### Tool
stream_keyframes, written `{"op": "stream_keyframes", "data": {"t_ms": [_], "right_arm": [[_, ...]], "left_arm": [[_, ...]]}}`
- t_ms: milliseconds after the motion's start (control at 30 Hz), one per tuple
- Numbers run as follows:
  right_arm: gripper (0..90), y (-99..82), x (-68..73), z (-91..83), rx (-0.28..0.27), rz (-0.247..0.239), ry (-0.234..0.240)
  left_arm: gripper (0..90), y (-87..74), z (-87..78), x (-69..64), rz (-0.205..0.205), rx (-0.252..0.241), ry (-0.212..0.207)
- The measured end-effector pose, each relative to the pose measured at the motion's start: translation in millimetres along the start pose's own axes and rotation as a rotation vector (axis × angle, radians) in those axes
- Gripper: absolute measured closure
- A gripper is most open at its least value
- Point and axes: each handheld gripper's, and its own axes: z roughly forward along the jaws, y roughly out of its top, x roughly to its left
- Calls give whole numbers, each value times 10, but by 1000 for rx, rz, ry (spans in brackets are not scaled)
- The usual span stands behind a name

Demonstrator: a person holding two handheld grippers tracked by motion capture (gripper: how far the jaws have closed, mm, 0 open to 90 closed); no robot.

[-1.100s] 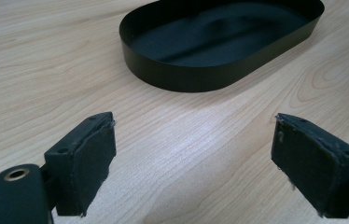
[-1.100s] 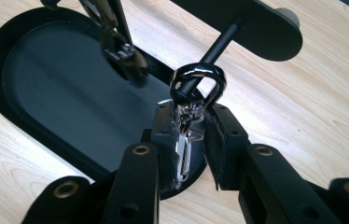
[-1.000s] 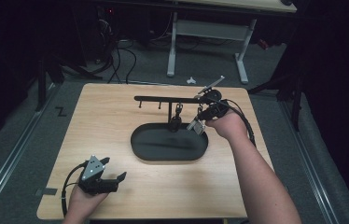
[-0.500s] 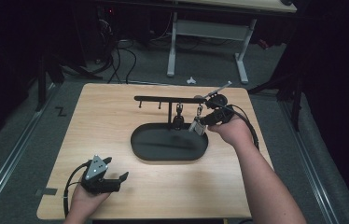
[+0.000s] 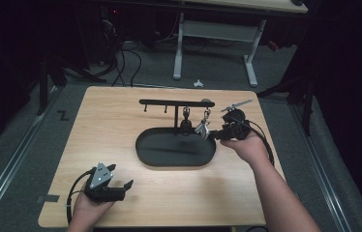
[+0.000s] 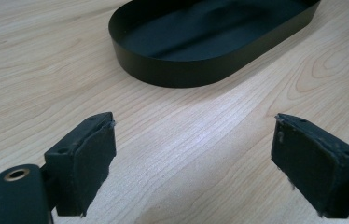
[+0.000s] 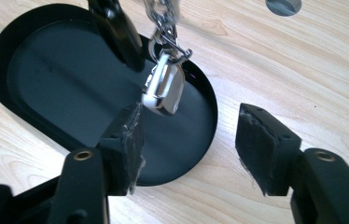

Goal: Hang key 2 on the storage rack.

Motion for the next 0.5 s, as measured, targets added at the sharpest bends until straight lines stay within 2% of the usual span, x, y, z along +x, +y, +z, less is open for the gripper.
{"op": "stream_keyframes", "data": {"t_ms": [67, 200, 333, 433, 500], "right_arm": [[385, -96, -23, 32, 0, -2, -10], [376, -347, -88, 76, -55, 27, 9], [375, -638, -145, 125, -99, 18, -35], [373, -872, -209, 156, -149, 64, -8], [370, -1027, -232, 186, -169, 82, -11]], "left_arm": [[145, -1, -2, 2, -4, -2, 4], [145, 7, 18, -6, -1, 6, 3], [145, 24, 41, -34, 16, 11, 7], [145, 28, 60, -34, 19, 17, 10], [145, 42, 73, -30, 22, 17, 11]]}}
